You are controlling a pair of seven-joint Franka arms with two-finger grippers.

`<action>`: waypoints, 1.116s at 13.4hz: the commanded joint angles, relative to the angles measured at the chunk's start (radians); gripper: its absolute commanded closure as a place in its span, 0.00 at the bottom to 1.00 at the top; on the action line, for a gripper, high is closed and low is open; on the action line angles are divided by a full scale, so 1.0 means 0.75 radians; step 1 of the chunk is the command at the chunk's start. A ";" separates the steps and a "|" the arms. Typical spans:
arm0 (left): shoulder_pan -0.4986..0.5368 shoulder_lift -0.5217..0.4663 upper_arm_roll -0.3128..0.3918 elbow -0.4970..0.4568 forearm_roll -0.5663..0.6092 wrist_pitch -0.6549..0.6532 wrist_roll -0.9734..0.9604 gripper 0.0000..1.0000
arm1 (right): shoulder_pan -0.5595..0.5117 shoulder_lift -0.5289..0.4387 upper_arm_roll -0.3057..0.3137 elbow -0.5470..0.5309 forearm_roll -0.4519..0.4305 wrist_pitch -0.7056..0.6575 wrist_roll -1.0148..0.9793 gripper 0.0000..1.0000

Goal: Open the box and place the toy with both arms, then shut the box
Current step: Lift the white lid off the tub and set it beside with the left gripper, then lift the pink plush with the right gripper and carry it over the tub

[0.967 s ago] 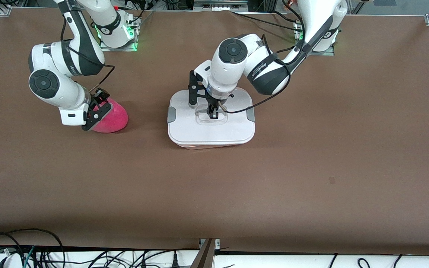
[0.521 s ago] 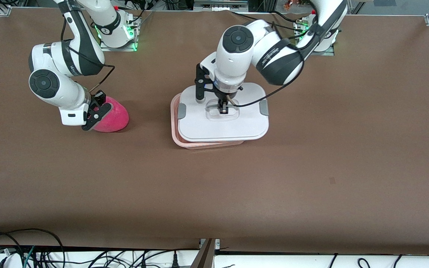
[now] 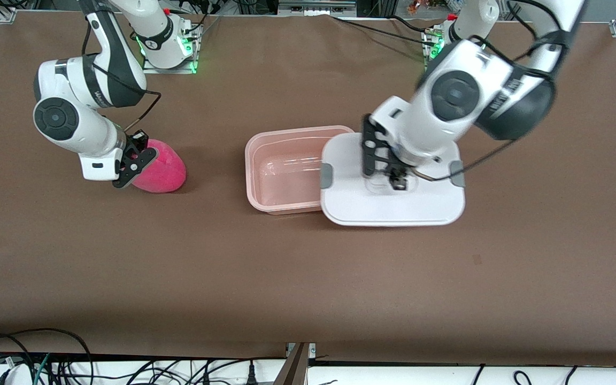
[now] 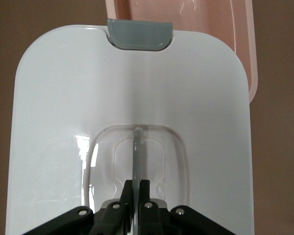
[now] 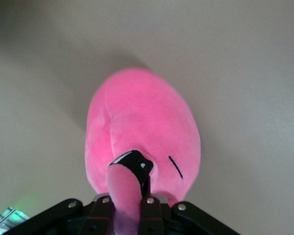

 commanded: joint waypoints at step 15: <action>0.716 0.129 -0.004 -0.016 -0.055 -0.082 0.790 1.00 | 0.171 0.041 0.405 0.662 0.111 -0.372 0.984 0.88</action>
